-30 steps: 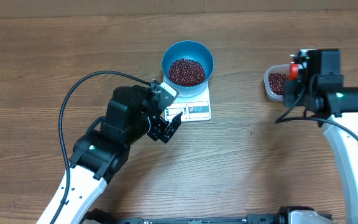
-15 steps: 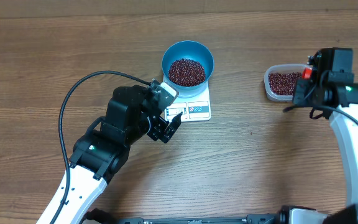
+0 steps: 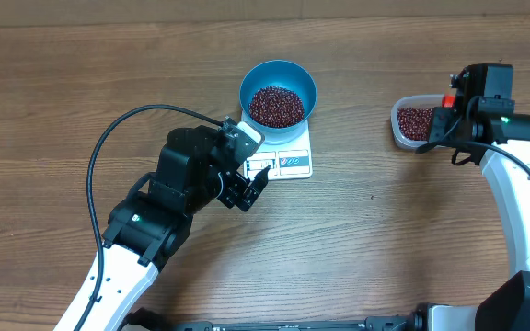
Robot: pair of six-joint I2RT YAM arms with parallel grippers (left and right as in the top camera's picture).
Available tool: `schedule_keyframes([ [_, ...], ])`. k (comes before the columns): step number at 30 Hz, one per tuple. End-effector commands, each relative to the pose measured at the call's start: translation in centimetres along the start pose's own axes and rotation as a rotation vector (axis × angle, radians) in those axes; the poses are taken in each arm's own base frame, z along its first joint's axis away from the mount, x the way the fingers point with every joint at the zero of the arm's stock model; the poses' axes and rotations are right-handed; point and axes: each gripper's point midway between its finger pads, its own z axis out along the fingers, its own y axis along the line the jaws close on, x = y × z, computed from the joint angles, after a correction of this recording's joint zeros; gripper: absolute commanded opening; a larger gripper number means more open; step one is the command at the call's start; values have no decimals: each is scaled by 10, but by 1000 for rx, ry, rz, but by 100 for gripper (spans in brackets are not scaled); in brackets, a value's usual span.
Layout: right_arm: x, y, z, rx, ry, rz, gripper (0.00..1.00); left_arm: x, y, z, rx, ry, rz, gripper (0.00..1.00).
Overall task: Scoop item into bowl and weigh 150g on scale
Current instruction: 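Carry the empty scoop back over the bean tub, right gripper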
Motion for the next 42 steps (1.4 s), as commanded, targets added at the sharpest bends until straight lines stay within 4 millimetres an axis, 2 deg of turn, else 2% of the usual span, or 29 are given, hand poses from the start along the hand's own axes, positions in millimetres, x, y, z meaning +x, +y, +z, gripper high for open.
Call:
schedule_keyframes([
  [1, -8, -1, -4, 1, -25, 5, 7, -1, 3, -3, -13, -7, -16, 100],
  [2, -9, -1, -4, 1, -28, 6, 18, -1, 3, -3, -13, -7, -16, 100],
  [3, -10, -1, -4, 1, -31, 6, 17, -1, 3, -3, -13, -7, -16, 100],
  [4, -10, -1, -4, 1, -33, 6, 4, -1, 3, -3, -13, -7, -16, 100],
  [7, -12, -1, -4, 0, -40, 7, 3, -1, 3, -3, -13, -7, -16, 100],
  [9, -13, -1, -4, 0, -43, 7, 10, -1, 3, -3, -13, -7, -16, 100],
  [10, -13, -1, -4, 0, -43, 6, 4, -1, 3, -3, -13, -7, -16, 100],
  [14, -14, 0, -4, 0, -49, 7, 4, -1, 3, -3, -13, -7, -16, 100],
  [15, -15, 0, -4, 0, -52, 7, 9, -1, 3, -3, -13, -7, -16, 100],
  [16, -16, 0, -4, -1, -55, 8, 26, -1, 3, -3, -13, -7, -16, 100],
  [17, -16, 0, -4, -1, -57, 8, 28, -1, 3, -3, -13, -7, -16, 100],
  [19, -17, 0, -4, 0, -58, 4, 4, -1, 3, -3, -13, -7, -16, 100],
  [24, -19, 0, -1, 0, -64, -2, 4, -1, 3, -3, -13, -7, -16, 100],
  [26, -19, 0, 3, 0, -60, -3, 22, -1, 3, -3, -13, -7, -16, 100],
  [27, -18, 1, 5, 0, -54, -3, 18, -1, 3, -3, -13, -7, -16, 100],
  [28, -17, 1, 8, 1, -46, -6, 4, -1, 3, -3, -13, -7, -16, 100],
  [42, -4, 2, 41, 7, 39, -66, 4, -1, 3, -3, -13, -7, -16, 100],
])
